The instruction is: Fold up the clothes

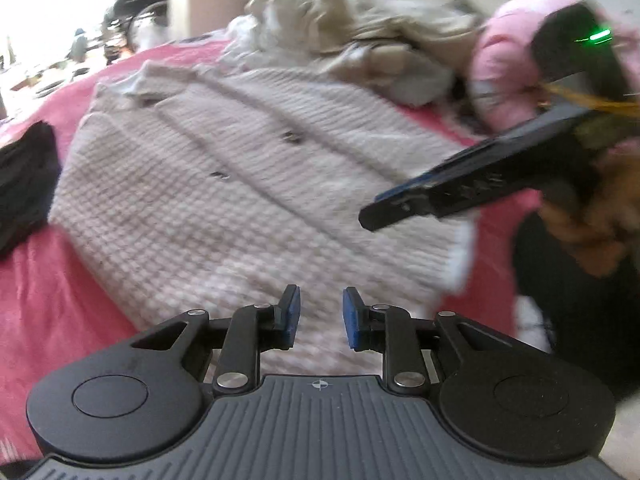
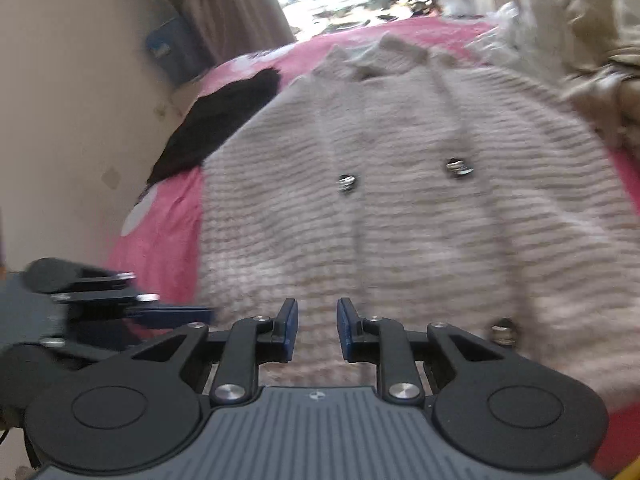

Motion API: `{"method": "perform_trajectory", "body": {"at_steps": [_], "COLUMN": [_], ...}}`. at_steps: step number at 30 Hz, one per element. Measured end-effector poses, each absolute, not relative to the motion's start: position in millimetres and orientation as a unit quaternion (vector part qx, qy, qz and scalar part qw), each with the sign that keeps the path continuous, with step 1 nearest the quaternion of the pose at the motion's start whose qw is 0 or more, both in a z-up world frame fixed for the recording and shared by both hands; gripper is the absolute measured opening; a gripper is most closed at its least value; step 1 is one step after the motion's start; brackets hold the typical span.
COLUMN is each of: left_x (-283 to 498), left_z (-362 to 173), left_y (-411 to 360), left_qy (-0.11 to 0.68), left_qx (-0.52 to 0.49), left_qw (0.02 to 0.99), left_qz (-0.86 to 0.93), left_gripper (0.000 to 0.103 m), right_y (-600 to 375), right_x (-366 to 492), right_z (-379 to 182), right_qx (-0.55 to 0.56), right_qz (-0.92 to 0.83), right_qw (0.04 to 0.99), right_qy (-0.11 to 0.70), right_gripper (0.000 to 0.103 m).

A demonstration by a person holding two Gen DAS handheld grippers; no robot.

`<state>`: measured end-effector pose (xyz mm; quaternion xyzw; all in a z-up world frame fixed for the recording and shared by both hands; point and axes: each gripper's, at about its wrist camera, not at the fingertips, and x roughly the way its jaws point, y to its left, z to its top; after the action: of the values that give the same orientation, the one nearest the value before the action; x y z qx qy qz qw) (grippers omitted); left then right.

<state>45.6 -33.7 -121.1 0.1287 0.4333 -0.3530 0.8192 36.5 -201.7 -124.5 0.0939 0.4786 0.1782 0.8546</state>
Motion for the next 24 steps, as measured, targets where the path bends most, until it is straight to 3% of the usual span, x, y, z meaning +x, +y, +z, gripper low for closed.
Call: {"method": "perform_trajectory", "body": {"at_steps": [5, 17, 19, 21, 24], "left_x": [58, 58, 58, 58, 57], "left_z": [-153, -155, -155, -155, -155], "left_y": [-50, -47, -47, -47, -48], "left_qy": [0.479, 0.489, 0.489, 0.489, 0.485], "left_qx": [0.173, 0.179, 0.179, 0.18, 0.186], "left_qw": [0.799, 0.796, 0.797, 0.797, 0.798], "left_qz": [-0.32, -0.307, -0.307, -0.306, -0.306], "left_gripper": [0.024, 0.031, 0.032, 0.032, 0.033], "right_y": [-183, -180, -180, -178, -174], "right_x": [34, 27, 26, 27, 26], "right_z": [-173, -174, -173, -172, -171], "right_qx": [0.06, 0.058, 0.059, 0.06, 0.052], "right_qz": [0.183, 0.18, 0.184, 0.191, 0.194], "right_qw": [0.832, 0.84, 0.841, 0.84, 0.841], "right_qy": [0.519, 0.508, 0.506, 0.505, 0.502], "right_gripper": [0.022, 0.022, 0.026, 0.036, 0.039]}}
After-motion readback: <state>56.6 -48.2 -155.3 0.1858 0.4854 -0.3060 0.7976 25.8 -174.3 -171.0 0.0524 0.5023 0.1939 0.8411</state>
